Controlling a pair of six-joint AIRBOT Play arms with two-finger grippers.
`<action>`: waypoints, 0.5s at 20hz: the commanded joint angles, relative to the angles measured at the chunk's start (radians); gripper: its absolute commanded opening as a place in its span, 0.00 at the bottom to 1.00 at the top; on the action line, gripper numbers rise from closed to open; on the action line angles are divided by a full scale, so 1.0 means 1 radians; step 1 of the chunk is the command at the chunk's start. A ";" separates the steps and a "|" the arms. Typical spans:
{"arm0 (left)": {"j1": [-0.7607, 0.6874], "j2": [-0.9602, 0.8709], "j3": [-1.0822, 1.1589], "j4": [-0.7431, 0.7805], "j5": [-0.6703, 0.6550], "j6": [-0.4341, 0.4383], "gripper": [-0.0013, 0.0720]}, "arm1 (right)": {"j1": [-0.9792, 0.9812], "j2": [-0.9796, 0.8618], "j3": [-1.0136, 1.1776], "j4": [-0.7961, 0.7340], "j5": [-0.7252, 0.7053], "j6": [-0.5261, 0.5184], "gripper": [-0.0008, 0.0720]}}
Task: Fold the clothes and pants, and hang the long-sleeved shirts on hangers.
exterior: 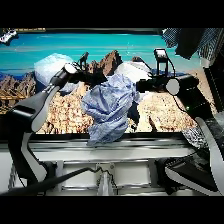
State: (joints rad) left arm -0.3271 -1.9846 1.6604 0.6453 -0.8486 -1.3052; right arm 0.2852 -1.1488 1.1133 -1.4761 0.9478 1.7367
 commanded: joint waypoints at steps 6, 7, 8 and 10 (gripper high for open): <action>-0.010 0.098 0.024 -0.182 0.005 0.209 0.03 | -0.042 0.009 -0.081 -0.045 -0.092 0.090 0.60; -0.008 0.147 0.024 -0.182 -0.035 0.256 0.03 | -0.069 -0.002 -0.111 -0.045 -0.146 0.125 0.60; -0.008 0.200 0.024 -0.177 -0.060 0.290 0.03 | -0.100 -0.021 -0.121 -0.039 -0.174 0.149 0.60; -0.013 0.290 0.024 -0.149 -0.065 0.293 0.03 | -0.170 -0.079 -0.110 0.049 -0.181 0.154 0.60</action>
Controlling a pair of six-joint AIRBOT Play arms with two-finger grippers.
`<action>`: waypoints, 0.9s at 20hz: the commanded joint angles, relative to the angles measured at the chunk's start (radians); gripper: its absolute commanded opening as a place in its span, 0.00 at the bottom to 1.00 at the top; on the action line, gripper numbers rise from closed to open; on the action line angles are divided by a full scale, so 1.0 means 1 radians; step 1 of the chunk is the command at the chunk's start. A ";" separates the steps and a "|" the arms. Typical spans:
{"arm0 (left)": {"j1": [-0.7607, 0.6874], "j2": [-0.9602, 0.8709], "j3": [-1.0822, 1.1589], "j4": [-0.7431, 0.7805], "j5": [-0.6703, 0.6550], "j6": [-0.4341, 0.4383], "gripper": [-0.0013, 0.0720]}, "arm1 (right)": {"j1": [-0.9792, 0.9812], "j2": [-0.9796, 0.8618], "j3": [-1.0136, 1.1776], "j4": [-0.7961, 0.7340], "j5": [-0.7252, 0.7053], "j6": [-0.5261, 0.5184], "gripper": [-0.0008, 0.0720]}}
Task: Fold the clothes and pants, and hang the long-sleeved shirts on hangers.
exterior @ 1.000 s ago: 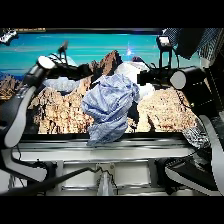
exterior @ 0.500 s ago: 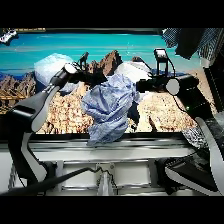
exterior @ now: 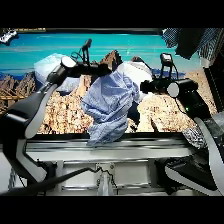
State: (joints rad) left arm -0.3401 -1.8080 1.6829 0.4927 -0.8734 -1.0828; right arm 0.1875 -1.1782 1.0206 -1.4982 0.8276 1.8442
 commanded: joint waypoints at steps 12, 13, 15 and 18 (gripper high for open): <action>-0.027 0.311 0.001 0.004 -0.245 0.070 0.03 | -0.057 -0.375 0.185 0.595 -0.079 -0.242 0.72; -0.027 0.315 0.001 0.004 -0.266 0.070 0.03 | -0.056 -0.396 0.208 0.617 -0.076 -0.237 0.72; -0.027 0.324 0.000 0.004 -0.306 0.070 0.03 | -0.056 -0.422 0.231 0.711 -0.087 -0.235 0.73; -0.028 0.334 -0.001 0.024 -0.324 0.069 0.03 | -0.056 -0.427 0.235 0.797 -0.124 -0.215 0.73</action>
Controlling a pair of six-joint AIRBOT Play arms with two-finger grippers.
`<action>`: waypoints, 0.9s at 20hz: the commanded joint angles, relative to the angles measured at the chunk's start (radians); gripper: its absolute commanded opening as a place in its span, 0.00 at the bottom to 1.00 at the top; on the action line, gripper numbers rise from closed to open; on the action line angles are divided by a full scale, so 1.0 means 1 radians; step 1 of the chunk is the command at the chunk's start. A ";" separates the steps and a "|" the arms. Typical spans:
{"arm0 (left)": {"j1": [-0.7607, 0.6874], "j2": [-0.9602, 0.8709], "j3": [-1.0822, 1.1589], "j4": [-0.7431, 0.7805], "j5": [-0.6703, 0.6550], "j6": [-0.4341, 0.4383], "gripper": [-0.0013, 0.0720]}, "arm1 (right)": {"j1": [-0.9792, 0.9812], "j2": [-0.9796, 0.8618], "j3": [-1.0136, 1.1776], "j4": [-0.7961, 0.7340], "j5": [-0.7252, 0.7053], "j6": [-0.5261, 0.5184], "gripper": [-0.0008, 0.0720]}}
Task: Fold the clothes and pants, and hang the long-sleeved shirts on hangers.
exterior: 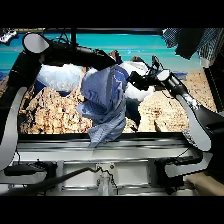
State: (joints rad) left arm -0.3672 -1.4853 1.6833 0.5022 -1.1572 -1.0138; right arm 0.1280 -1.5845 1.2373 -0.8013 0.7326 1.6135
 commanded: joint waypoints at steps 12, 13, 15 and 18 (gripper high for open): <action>-0.001 0.071 -0.001 0.012 -0.086 -0.021 0.03 | 0.018 -0.125 0.032 0.012 -0.099 0.102 0.59; -0.001 0.079 -0.001 0.013 -0.086 -0.021 0.03 | 0.023 -0.130 0.042 0.011 -0.098 0.102 0.48; -0.001 0.086 -0.001 0.013 -0.085 -0.018 0.03 | 0.026 -0.130 0.064 0.010 -0.079 0.094 0.18; 0.008 0.085 -0.002 0.039 -0.077 -0.018 0.03 | 0.021 -0.090 0.126 -0.031 0.084 -0.048 0.05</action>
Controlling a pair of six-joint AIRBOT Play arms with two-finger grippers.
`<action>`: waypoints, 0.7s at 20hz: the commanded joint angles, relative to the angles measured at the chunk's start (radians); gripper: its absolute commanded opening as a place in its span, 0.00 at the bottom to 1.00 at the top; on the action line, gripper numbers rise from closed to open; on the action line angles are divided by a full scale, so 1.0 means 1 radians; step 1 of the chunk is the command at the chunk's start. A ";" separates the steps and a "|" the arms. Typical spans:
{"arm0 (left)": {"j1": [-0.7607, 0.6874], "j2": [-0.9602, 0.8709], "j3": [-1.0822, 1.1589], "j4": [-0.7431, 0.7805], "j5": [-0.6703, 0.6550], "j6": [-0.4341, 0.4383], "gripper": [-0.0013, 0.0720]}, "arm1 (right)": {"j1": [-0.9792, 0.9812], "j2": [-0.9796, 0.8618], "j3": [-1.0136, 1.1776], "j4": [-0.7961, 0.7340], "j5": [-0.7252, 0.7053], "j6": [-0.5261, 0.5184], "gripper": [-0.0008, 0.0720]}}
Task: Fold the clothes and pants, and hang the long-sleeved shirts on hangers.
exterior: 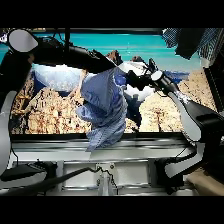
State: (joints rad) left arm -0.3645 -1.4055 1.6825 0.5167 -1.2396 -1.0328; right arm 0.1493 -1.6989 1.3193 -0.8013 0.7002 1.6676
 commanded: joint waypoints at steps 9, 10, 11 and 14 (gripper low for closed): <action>0.073 0.084 0.000 0.163 0.200 -0.064 0.03 | -0.021 0.621 0.155 -0.262 0.557 -0.570 0.05; 0.072 0.124 0.000 0.163 0.242 -0.063 0.03 | -0.021 0.700 0.171 -0.270 0.469 -0.578 0.05; 0.058 0.174 0.000 0.156 0.302 -0.063 0.03 | -0.018 0.771 0.177 -0.259 0.358 -0.601 0.05; 0.002 0.325 0.000 0.163 0.526 -0.062 0.03 | -0.018 0.905 0.177 -0.216 0.046 -0.668 0.05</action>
State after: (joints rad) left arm -0.3298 -1.1973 1.6817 0.6670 -0.9211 -1.0863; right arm 0.1322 -0.9379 1.4815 -1.0237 1.0054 1.0847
